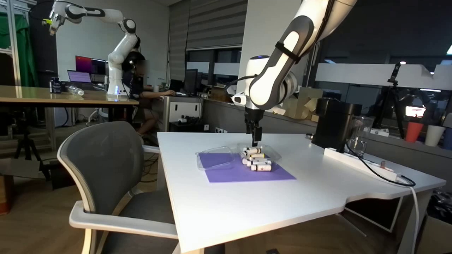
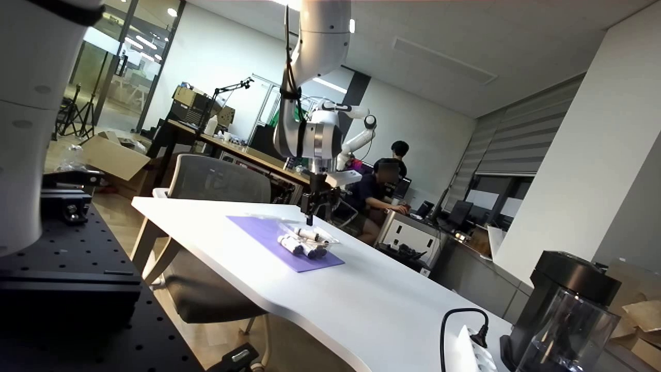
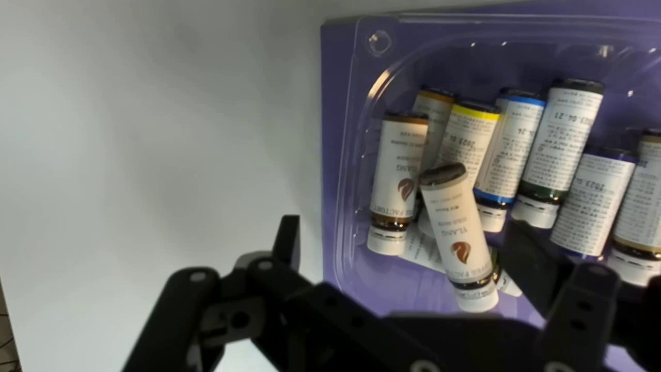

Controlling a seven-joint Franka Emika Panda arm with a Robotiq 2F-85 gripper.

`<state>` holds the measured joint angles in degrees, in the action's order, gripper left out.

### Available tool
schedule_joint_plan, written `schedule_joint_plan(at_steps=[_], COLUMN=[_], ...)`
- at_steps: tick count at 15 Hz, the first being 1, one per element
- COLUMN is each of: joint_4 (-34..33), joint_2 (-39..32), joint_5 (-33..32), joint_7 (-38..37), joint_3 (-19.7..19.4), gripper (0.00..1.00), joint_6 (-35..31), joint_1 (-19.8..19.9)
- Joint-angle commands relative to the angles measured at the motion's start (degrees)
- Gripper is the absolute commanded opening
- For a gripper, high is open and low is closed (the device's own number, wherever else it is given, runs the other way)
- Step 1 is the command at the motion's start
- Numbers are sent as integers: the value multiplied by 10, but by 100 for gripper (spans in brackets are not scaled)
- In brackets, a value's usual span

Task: Remove one bottle from the clear box

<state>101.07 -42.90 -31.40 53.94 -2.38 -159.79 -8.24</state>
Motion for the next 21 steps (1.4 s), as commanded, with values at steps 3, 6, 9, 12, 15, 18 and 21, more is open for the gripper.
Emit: schedule_joint_plan(at_steps=[3,6,9,12,15,18,21], joint_4=[-6,-7,-11,-13,-14,-14,-15], joint_2=[-6,-8,-10,-13,-17,-22,-27], joint_5=[3,6,21,30,37,46,58], joint_7=[-47,-69,-85,-100,-111,-108,-106], joint_3=[1,5,15,19,24,34,40], gripper=[100,100,100,100,100,100,100], joint_6=[34,51,73,96,110,114,114], joint_1=[-6,-5,-2,-3,-2,6,12])
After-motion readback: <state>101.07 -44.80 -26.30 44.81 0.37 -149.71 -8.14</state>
